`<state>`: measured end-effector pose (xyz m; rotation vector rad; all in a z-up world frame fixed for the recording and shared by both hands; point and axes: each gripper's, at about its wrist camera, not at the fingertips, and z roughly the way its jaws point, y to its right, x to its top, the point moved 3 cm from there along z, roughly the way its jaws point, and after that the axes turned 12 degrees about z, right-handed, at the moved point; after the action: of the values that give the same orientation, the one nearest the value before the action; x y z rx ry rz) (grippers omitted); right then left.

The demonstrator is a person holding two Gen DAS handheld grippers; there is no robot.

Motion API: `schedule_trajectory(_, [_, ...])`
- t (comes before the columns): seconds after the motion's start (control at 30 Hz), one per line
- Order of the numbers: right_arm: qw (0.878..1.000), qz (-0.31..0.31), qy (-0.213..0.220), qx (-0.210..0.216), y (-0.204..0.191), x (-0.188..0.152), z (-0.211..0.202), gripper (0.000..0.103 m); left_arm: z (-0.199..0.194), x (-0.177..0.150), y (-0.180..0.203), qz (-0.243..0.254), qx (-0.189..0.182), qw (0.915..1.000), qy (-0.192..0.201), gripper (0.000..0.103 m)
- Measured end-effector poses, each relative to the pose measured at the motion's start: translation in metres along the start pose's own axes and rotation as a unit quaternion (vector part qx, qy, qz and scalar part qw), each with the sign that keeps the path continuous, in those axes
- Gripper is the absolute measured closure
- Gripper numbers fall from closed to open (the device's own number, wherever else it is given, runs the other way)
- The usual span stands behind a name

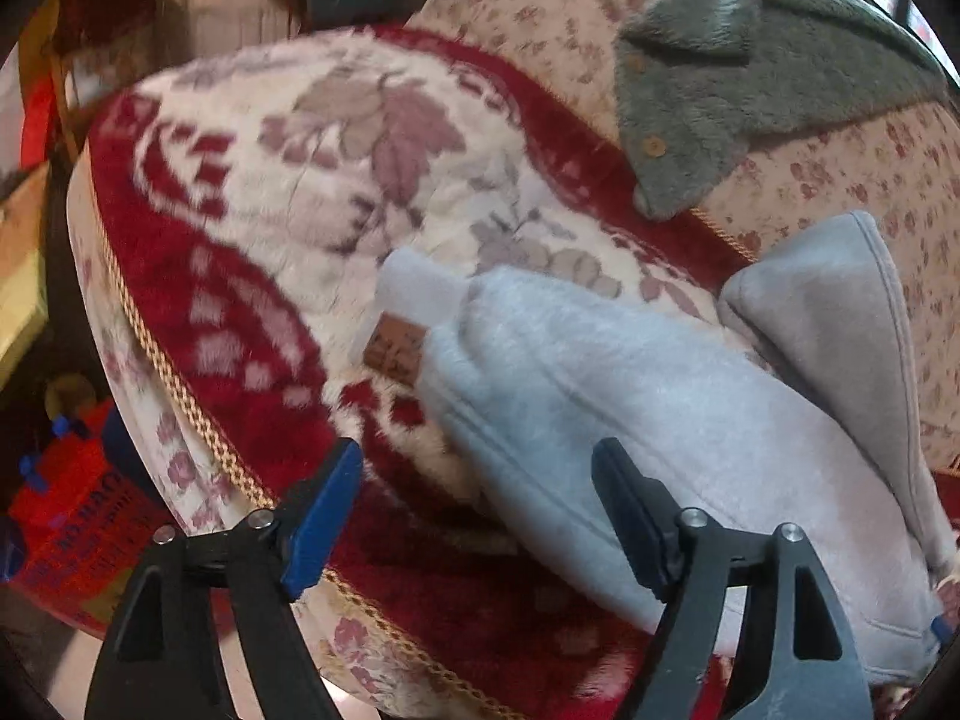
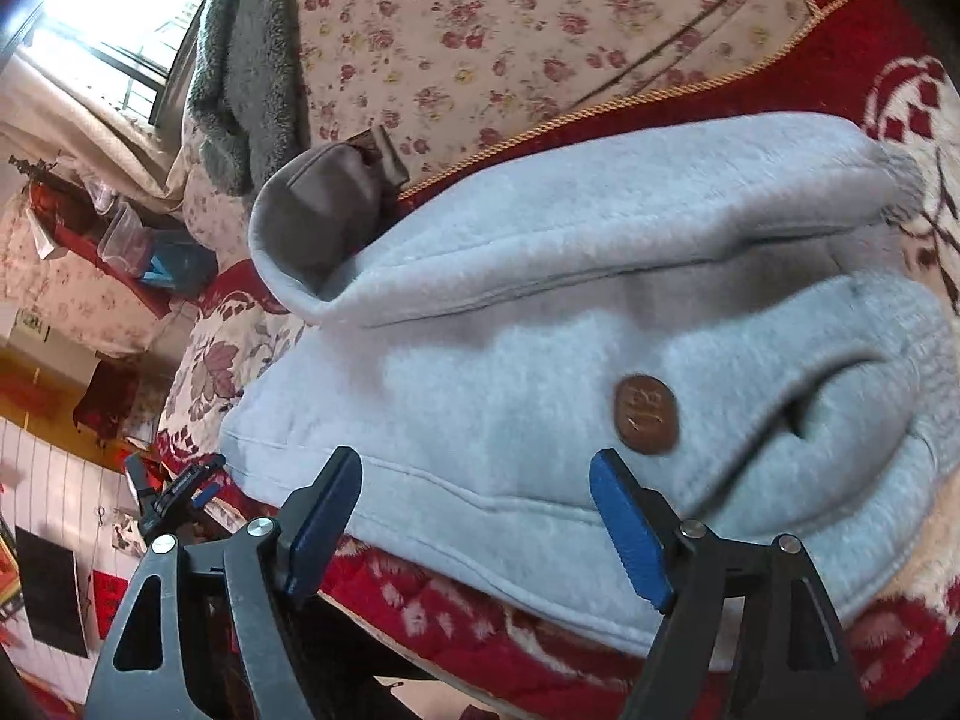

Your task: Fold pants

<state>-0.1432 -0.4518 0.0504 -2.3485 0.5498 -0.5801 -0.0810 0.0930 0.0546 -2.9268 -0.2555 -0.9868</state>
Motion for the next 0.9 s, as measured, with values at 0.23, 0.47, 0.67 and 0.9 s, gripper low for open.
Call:
schedule_trajectory(0.23, [0.999, -0.028, 0.017, -0.025, -0.015, 0.005, 0.001, 0.017, -0.015, 0.014, 0.059, 0.062, -0.011, 0.9974, 0.035, 0.023])
schedule_trajectory(0.47, [0.999, -0.026, 0.024, -0.03, -0.016, 0.014, 0.001, 0.011, -0.025, 0.026, 0.112, 0.105, -0.027, 0.9922, 0.061, 0.023])
schedule_trajectory(0.67, [0.999, -0.016, 0.027, -0.031, -0.011, 0.021, -0.001, 0.009, -0.029, 0.03, 0.144, 0.131, -0.034, 0.9882, 0.07, 0.023])
schedule_trajectory(0.9, [0.999, -0.005, 0.031, -0.034, -0.001, 0.023, -0.005, 0.009, -0.028, 0.035, 0.167, 0.147, -0.037, 0.9857, 0.074, 0.023])
